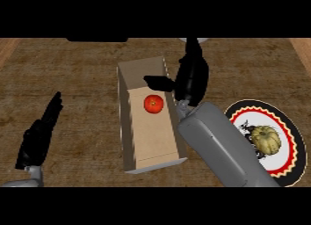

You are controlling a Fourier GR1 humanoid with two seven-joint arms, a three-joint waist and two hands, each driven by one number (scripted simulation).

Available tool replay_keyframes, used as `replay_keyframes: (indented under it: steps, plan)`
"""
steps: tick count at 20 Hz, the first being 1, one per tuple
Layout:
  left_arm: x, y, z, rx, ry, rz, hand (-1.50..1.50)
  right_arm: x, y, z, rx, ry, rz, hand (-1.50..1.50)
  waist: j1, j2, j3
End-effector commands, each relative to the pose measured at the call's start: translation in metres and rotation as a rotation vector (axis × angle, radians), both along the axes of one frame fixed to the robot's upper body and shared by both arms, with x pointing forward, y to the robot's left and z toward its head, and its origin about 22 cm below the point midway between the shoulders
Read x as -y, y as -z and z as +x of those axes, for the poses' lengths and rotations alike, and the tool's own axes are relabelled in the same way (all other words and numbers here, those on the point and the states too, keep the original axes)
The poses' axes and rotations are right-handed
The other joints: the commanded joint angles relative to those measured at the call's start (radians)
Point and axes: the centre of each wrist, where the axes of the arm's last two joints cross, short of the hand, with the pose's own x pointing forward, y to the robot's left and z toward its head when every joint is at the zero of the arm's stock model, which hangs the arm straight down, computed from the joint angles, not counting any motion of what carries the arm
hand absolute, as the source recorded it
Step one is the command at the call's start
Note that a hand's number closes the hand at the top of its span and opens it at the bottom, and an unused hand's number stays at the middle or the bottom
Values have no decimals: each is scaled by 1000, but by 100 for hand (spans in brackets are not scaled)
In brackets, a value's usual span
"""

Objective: Pick the tomato from the plate and place it in the cardboard box

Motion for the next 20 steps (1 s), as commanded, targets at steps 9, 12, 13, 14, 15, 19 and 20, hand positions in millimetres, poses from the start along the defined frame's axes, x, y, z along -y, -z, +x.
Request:
replay_keyframes:
  steps: [9,12,13,14,15,19,20]
  plan:
    - [-22,2,-9,-18,-54,-7,0,107,-2,-54,215,268,275,-150,-49,-10,-1]
    - [-11,4,-12,-11,-23,6,0,146,-4,-85,248,304,307,-150,-44,-7,0]
    - [-5,-3,-15,-6,-44,-2,0,159,3,-93,258,327,298,-150,-34,-6,1]
    - [-19,12,-9,-3,-44,9,0,166,-6,-109,269,284,296,-150,-42,-4,0]
    - [4,7,-10,-8,-41,-5,0,181,-3,-122,255,289,300,-150,-46,-6,1]
    - [-3,7,-14,-22,-39,-19,0,212,-10,-166,234,244,276,-150,-38,-5,1]
    - [-9,8,-8,-13,-48,-4,0,222,-22,-171,239,224,258,-150,-37,-4,1]
